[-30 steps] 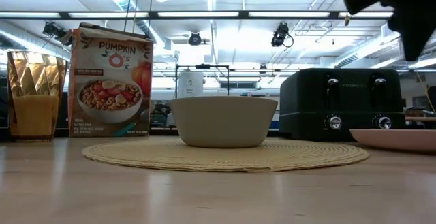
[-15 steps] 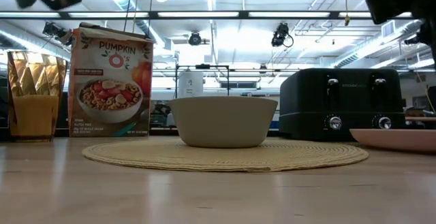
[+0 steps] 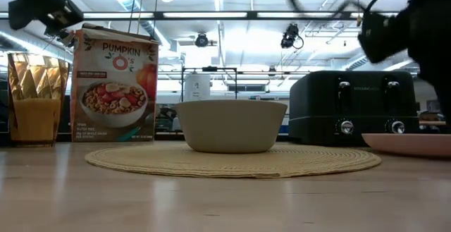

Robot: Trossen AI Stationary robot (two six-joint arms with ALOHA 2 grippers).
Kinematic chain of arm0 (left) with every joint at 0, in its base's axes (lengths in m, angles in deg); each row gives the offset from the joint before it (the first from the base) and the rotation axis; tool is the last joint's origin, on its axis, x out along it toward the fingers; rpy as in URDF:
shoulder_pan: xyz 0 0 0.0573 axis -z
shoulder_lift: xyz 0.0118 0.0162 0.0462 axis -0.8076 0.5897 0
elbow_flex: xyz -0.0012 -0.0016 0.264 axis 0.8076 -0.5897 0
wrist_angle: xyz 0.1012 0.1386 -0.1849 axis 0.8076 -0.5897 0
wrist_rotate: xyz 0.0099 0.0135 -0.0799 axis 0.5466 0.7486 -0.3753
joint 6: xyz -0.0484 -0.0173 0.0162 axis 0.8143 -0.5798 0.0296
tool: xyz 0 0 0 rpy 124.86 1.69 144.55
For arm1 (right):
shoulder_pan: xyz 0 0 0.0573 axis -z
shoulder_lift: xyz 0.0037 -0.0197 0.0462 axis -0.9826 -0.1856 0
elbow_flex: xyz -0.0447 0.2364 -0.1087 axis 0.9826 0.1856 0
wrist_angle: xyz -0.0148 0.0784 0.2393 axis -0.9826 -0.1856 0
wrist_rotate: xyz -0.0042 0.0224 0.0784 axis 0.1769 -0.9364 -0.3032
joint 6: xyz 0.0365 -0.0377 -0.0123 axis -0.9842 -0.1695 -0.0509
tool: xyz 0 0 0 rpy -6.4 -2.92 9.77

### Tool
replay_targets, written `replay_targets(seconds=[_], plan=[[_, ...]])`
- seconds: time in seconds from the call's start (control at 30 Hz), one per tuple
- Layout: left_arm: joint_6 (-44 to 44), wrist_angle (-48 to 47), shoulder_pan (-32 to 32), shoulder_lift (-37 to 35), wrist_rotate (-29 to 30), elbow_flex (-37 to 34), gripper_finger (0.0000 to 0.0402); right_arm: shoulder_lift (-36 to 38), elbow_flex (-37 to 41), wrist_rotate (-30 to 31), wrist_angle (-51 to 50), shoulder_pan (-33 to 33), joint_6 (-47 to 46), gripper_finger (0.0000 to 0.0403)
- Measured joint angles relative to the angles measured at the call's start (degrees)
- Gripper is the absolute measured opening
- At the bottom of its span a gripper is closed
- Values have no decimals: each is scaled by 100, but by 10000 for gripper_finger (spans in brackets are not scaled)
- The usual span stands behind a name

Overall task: Arrange a breakfast setting
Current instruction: Put the pink plate on the bottom left of the gray bowl

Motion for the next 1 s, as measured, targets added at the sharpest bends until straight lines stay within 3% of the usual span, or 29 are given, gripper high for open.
replay_targets(seconds=[0.33, 0.83, 1.0], plan=[[607, -13, 46, 0, 36, 247, 203, -663, 0, -291, 211, 277, 56, 178], [639, -18, 189, 0, 22, 249, 203, -639, -24, -202, 180, 273, 338, 41], [671, -18, 189, 0, 23, 249, 203, -610, -26, -188, 100, 271, 379, 20]])
